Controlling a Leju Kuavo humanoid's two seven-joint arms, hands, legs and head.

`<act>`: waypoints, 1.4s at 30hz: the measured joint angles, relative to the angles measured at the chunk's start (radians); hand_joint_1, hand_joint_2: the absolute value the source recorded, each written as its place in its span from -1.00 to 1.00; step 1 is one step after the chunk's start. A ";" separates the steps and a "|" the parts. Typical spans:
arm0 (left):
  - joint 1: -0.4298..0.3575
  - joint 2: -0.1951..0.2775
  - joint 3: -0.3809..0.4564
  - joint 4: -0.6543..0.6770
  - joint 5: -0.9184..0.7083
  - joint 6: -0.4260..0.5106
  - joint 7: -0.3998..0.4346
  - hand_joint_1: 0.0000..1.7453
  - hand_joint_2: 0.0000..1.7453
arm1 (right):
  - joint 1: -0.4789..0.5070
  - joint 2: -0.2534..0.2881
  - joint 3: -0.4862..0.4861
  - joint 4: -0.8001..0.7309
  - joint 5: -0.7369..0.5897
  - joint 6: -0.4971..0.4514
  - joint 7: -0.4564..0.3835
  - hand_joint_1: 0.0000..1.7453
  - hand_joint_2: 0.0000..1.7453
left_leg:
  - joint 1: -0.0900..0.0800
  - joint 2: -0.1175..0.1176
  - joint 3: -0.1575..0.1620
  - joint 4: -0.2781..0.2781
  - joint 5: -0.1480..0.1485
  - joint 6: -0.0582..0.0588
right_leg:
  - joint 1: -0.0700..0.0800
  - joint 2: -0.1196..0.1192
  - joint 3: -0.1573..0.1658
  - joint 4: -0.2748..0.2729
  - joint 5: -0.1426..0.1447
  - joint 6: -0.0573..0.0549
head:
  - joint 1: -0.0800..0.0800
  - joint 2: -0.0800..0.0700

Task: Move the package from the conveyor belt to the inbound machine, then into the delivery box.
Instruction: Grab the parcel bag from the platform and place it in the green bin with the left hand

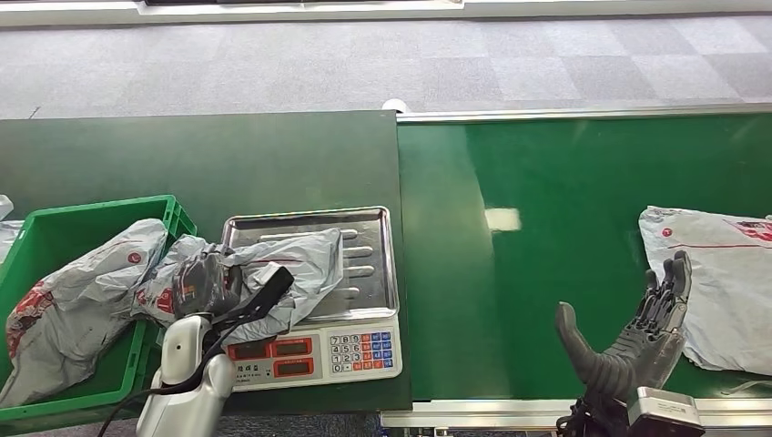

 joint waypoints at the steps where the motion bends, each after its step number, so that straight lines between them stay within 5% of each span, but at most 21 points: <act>1: -0.002 0.000 0.001 0.001 0.000 -0.002 -0.001 1.00 1.00 | -0.001 0.000 0.001 0.001 0.000 -0.001 0.000 -1.00 1.00 | 0.000 0.000 0.000 0.000 0.000 0.000 | 0.000 0.000 0.000 0.000 0.000 0.000 | 0.000 0.000; 20: -0.010 0.000 0.005 0.006 0.021 -0.003 -0.028 1.00 1.00 | -0.003 -0.005 0.004 0.006 -0.001 -0.004 0.000 -1.00 1.00 | 0.000 0.000 -0.001 0.000 0.000 0.000 | 0.000 0.000 -0.001 0.000 0.000 0.000 | 0.000 0.000; 23: -0.008 -0.001 0.007 0.004 0.118 0.009 -0.143 1.00 1.00 | -0.003 -0.007 0.004 0.006 -0.006 -0.010 0.000 -1.00 1.00 | 0.000 -0.001 -0.001 0.000 0.000 0.000 | 0.000 -0.001 -0.001 0.000 0.000 0.000 | 0.000 0.000; 30: 0.076 -0.025 -0.093 -0.142 0.480 0.087 -0.596 1.00 1.00 | 0.001 -0.009 0.004 0.006 -0.017 -0.017 0.000 -1.00 1.00 | -0.001 -0.001 -0.006 0.001 0.000 0.001 | -0.001 -0.001 -0.005 0.000 0.000 0.001 | 0.000 0.000; 34: 0.139 -0.009 -0.185 -0.329 0.755 0.331 -0.818 1.00 1.00 | 0.002 -0.008 0.004 0.006 -0.021 -0.019 0.000 -1.00 1.00 | -0.001 -0.002 -0.007 0.001 -0.001 0.001 | -0.001 -0.001 -0.006 0.000 -0.001 0.001 | 0.000 0.000; 42: 0.195 0.048 -0.236 -0.567 0.944 0.408 -0.856 1.00 1.00 | 0.004 -0.007 0.004 0.006 -0.023 -0.022 0.000 -1.00 1.00 | 0.000 -0.002 -0.007 0.000 -0.001 0.001 | 0.000 -0.001 -0.006 0.000 -0.002 0.001 | 0.000 0.000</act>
